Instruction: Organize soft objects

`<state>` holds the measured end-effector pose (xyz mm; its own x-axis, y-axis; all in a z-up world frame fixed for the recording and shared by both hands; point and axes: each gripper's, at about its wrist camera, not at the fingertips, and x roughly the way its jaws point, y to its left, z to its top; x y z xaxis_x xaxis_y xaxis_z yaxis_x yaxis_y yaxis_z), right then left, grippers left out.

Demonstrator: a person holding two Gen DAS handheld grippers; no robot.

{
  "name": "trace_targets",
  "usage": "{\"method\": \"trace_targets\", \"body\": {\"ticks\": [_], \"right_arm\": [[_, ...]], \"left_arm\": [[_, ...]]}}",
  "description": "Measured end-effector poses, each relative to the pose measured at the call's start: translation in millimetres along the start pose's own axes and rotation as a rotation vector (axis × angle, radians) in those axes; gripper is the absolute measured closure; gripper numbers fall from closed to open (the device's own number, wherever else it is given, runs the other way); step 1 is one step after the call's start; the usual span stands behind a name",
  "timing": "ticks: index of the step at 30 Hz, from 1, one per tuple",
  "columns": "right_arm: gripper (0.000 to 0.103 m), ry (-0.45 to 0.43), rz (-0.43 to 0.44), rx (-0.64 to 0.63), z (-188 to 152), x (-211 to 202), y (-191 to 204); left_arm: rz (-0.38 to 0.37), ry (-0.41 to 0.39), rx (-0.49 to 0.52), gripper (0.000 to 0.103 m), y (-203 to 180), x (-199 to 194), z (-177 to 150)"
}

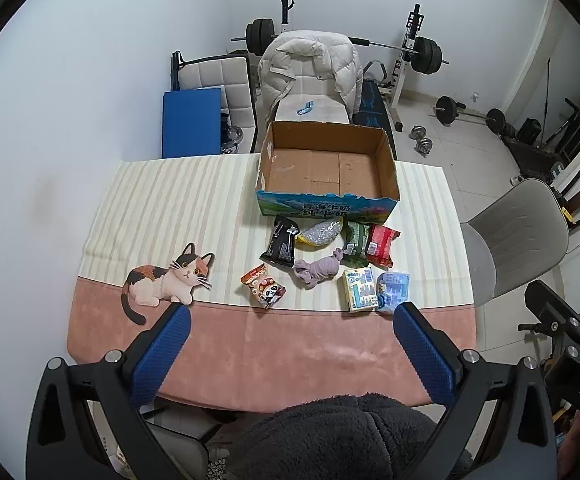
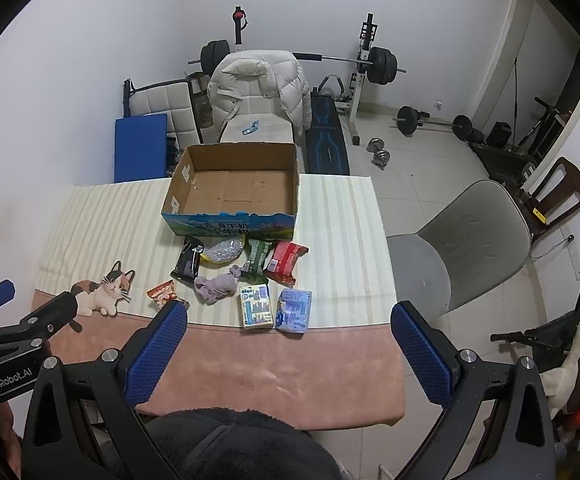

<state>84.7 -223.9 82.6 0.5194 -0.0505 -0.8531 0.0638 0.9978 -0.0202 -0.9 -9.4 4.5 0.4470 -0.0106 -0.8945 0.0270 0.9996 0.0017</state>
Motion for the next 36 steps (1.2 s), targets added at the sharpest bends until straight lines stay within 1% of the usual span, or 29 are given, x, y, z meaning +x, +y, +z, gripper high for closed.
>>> {"method": "trace_targets", "body": {"ticks": [27, 36], "right_arm": [[0.0, -0.011, 0.007, 0.002, 1.6, -5.3, 2.0], [0.0, -0.019, 0.013, 0.007, 0.7, -13.1, -0.5]], "left_arm": [[-0.001, -0.011, 0.002, 0.0, -5.6, -8.1, 0.1], [-0.002, -0.011, -0.001, 0.0, -6.7, -8.9, -1.8]]}}
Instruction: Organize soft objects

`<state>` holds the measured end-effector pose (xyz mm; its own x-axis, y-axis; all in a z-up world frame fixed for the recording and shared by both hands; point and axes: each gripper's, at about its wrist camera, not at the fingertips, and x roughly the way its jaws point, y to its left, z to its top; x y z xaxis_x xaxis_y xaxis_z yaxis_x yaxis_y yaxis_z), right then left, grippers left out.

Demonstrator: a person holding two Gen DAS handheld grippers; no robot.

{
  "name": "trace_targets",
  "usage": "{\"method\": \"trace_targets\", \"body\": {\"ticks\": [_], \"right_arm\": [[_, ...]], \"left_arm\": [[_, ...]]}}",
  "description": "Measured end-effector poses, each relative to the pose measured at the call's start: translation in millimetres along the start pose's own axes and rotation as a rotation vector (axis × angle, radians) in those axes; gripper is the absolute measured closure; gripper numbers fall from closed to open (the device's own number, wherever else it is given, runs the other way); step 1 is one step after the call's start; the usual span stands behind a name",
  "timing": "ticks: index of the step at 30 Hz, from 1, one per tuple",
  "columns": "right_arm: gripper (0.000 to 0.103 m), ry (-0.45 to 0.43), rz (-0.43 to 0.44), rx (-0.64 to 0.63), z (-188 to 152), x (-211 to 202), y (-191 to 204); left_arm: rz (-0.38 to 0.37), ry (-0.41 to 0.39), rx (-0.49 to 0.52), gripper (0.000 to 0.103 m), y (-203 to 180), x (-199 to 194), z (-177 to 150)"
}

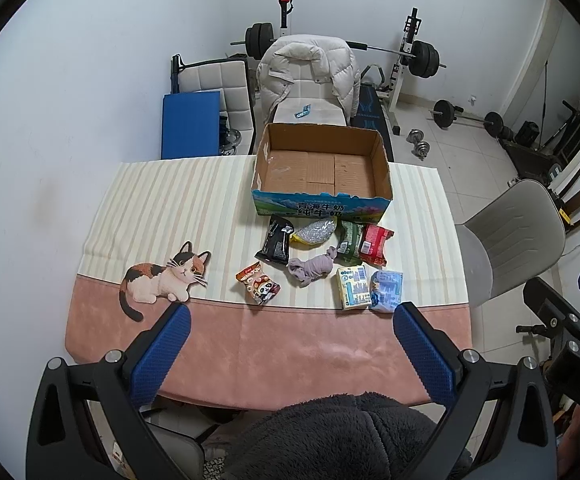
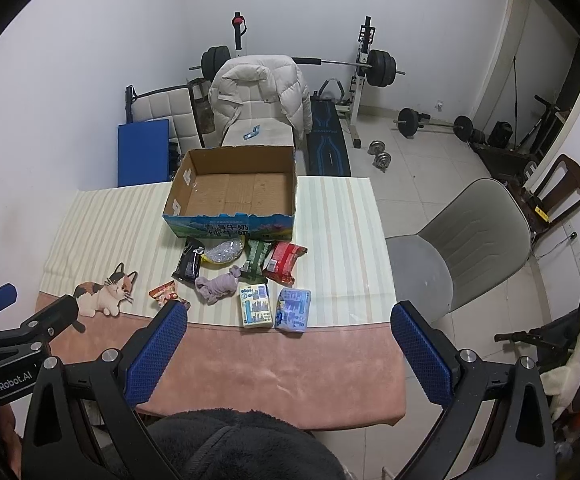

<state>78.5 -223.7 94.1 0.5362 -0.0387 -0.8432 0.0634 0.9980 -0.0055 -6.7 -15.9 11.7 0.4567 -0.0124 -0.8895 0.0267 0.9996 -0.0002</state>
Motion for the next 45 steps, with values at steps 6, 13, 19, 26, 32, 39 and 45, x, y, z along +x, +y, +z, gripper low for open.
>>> {"method": "trace_targets", "body": {"ticks": [6, 13, 19, 26, 32, 39, 45], "right_arm": [[0.0, -0.006, 0.005, -0.001, -1.1, -1.4, -2.2], [0.0, -0.022, 0.006, -0.005, -4.6, -8.2, -2.0], [0.0, -0.024, 0.007, -0.007, -5.5, -9.3, -0.5], [0.0, -0.035, 0.006, -0.01, -5.0, -12.6, 1.4], [0.0, -0.046, 0.013, -0.014, -6.9, -14.3, 1.4], [0.0, -0.037, 0.03, 0.013, -1.7, 13.9, -9.0], [0.0, 0.146, 0.061, 0.11, 0.8, 154.8, -43.4]], "left_arm": [[-0.001, 0.0, 0.0, 0.0, -0.3, -0.3, 0.7], [0.0, -0.005, 0.0, 0.0, -0.6, -3.3, -1.7], [-0.001, -0.013, -0.002, 0.0, -0.3, -8.7, -4.2], [-0.004, -0.024, -0.004, 0.0, 1.0, -15.3, -3.1], [-0.006, -0.034, -0.007, 0.0, 1.0, -19.9, -1.4], [-0.031, -0.043, -0.03, 0.0, 4.5, 5.5, 8.0], [-0.032, 0.073, -0.065, 0.0, 0.1, 105.3, 27.2]]}}
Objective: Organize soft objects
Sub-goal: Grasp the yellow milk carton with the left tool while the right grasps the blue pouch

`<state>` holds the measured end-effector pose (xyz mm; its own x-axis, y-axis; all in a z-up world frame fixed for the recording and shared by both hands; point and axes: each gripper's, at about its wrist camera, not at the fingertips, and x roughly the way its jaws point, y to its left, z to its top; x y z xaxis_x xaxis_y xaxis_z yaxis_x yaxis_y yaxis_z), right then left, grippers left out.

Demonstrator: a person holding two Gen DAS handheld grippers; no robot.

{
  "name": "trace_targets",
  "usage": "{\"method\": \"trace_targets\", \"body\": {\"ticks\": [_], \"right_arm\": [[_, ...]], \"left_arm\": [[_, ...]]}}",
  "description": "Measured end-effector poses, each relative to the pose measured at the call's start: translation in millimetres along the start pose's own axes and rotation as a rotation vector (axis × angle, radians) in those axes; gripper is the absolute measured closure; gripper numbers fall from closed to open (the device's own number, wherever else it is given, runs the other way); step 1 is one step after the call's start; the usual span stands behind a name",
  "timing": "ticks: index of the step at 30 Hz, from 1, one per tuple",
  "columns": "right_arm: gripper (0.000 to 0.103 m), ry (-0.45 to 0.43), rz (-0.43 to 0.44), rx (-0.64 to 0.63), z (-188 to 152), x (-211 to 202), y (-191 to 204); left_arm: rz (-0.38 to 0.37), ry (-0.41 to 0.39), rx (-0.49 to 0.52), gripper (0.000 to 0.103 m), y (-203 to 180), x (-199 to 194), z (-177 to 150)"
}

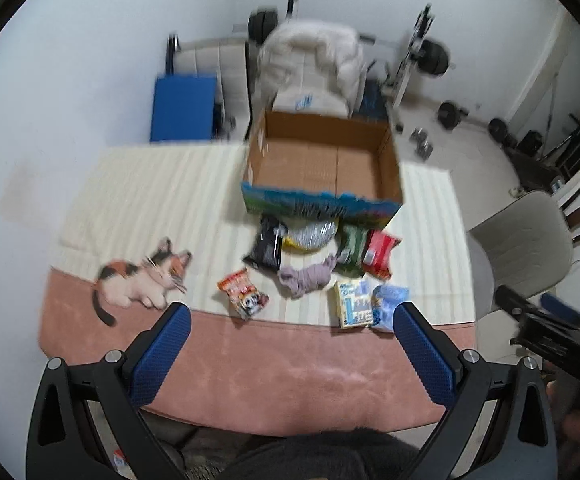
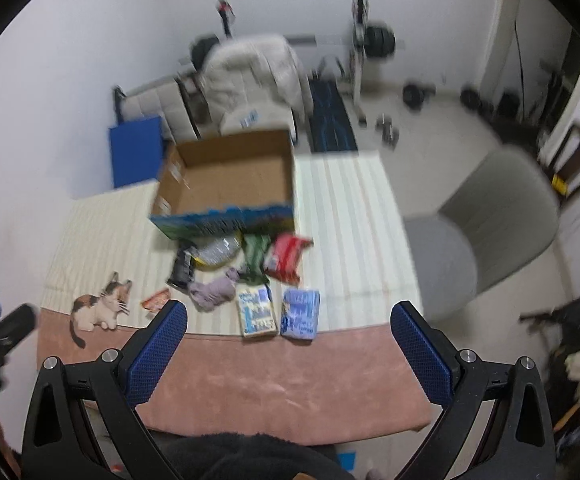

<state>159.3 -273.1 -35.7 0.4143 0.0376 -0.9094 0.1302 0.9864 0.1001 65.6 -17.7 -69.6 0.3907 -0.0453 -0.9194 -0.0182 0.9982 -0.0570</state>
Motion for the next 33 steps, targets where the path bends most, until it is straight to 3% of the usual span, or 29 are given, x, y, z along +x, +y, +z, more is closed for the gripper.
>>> {"method": "trace_targets", "body": {"ticks": [3, 7, 12, 13, 16, 20, 24, 25, 26, 27, 29, 33], "right_arm": [[0.001, 0.137, -0.025, 0.013, 3.3, 97.3, -13.0], [0.01, 0.325, -0.047, 0.035, -7.9, 224.4, -25.0], [0.017, 0.481, -0.025, 0.086, -27.7, 316.4, -31.3], [0.019, 0.496, -0.021, 0.091, -30.9, 324.1, -31.6], [0.053, 0.532, -0.005, 0.085, -42.8, 340.9, -32.7], [0.061, 0.535, -0.022, 0.073, -53.8, 329.7, -56.6], [0.06, 0.539, -0.022, 0.091, -67.9, 319.9, -93.8], [0.055, 0.535, -0.016, 0.1, -71.4, 318.7, -100.8], [0.04, 0.531, 0.0, 0.114, -75.3, 315.5, -108.4], [0.03, 0.527, 0.021, 0.136, -79.0, 314.2, -114.1], [0.029, 0.539, 0.054, 0.172, -89.3, 315.3, -122.7], [0.029, 0.549, 0.082, 0.201, -110.8, 328.4, -127.8]], "left_arm": [[-0.003, 0.103, -0.027, 0.001, -2.1, 65.1, 3.3], [0.034, 0.241, -0.023, 0.005, -15.9, 148.1, -2.7], [0.044, 0.377, -0.026, 0.005, -33.7, 219.3, -16.8], [0.042, 0.39, -0.029, 0.005, -35.9, 228.0, -17.5], [0.042, 0.425, -0.021, 0.005, -48.2, 252.3, -19.4], [0.005, 0.49, 0.014, 0.006, -73.7, 282.4, -22.9], [-0.036, 0.563, 0.049, 0.006, -103.5, 316.9, -29.9], [-0.037, 0.581, 0.057, 0.006, -110.2, 326.9, -32.0], [-0.036, 0.594, 0.059, 0.006, -113.8, 335.3, -33.4], [-0.033, 0.608, 0.056, 0.009, -116.8, 343.8, -35.2], [-0.019, 0.627, 0.057, 0.041, -120.1, 358.0, -37.6], [0.004, 0.613, 0.057, 0.043, -119.4, 366.1, -42.3]]}}
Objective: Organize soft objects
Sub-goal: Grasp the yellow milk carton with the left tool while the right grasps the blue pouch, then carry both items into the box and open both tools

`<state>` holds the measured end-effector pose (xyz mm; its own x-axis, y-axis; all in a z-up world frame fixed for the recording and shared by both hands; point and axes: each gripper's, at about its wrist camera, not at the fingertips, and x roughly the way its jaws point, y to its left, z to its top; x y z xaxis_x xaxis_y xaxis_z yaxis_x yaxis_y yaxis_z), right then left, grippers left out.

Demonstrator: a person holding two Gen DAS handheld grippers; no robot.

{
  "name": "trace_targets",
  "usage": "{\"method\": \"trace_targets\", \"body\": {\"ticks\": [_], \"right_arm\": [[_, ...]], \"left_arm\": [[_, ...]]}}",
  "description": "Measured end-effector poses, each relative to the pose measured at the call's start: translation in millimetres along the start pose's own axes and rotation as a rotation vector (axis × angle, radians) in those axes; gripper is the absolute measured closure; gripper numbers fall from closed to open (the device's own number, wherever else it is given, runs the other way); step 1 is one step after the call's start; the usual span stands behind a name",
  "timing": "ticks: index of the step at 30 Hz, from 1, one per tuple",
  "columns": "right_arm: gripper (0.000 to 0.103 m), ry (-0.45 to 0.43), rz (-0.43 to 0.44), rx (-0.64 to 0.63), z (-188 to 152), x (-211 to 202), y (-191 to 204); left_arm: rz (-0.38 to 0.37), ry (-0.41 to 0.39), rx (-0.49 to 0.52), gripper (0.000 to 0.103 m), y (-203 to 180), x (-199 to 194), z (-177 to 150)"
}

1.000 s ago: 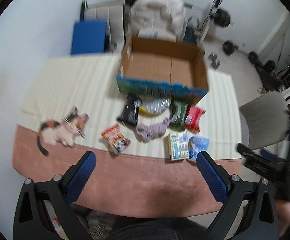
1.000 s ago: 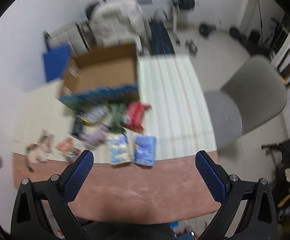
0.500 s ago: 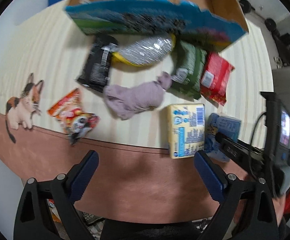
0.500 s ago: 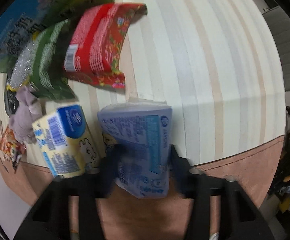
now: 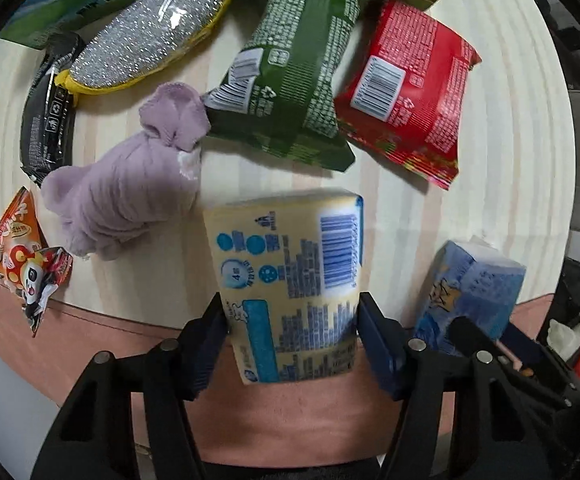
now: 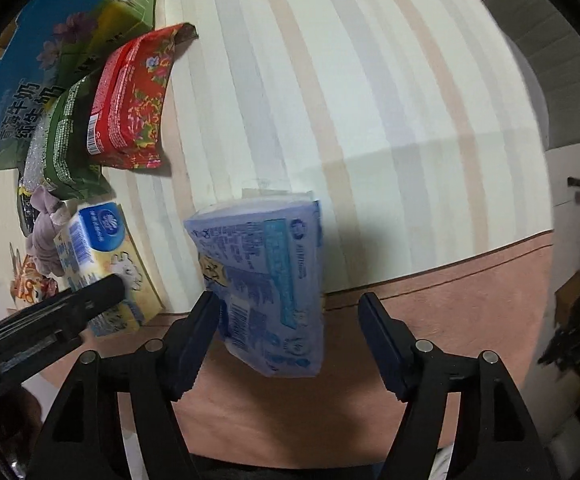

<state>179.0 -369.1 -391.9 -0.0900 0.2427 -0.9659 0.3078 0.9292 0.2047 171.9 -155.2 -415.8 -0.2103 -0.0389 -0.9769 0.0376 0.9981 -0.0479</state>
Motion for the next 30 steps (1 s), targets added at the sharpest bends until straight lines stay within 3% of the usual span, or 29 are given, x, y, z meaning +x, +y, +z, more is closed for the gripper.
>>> {"method": "trace_targets", "body": {"ticks": [2, 3, 4, 8, 13, 18, 22, 25, 30], "right_arm": [[0.036, 0.004, -0.005, -0.006, -1.4, 9.3, -1.4], [0.055, -0.003, -0.034, -0.021, 1.2, 8.6, 0.9], [0.055, -0.014, -0.051, -0.033, -3.0, 11.3, 5.0], [0.07, -0.044, -0.068, -0.072, -22.3, 8.5, 1.7], [0.073, -0.049, 0.02, -0.122, -46.8, -9.8, 5.1], [0.073, -0.123, 0.159, -0.206, -61.0, -82.4, 17.7], [0.073, -0.187, 0.228, -0.261, -34.1, -140.1, 43.2], [0.073, -0.255, 0.208, -0.298, 2.1, -160.3, 75.3], [0.073, -0.255, 0.158, -0.28, 81.4, -129.0, 126.0]], "left_arm": [[0.021, -0.02, 0.012, 0.044, -3.1, -0.7, -4.8], [0.036, -0.029, 0.015, 0.044, -5.1, -1.7, -8.2], [0.056, -0.038, 0.015, 0.044, -5.2, -3.8, -12.1], [0.066, -0.077, 0.009, 0.045, -6.9, -22.4, -32.2], [-0.024, -0.171, 0.01, 0.045, -4.5, -89.9, -56.3], [-0.099, -0.296, 0.027, 0.045, 10.3, -189.2, -43.7], [-0.117, -0.335, 0.054, 0.044, 32.9, -241.7, 32.1], [-0.088, -0.355, 0.051, 0.044, 48.2, -256.1, 94.5], [-0.131, -0.286, 0.033, 0.044, 76.4, -225.8, 211.6]]}}
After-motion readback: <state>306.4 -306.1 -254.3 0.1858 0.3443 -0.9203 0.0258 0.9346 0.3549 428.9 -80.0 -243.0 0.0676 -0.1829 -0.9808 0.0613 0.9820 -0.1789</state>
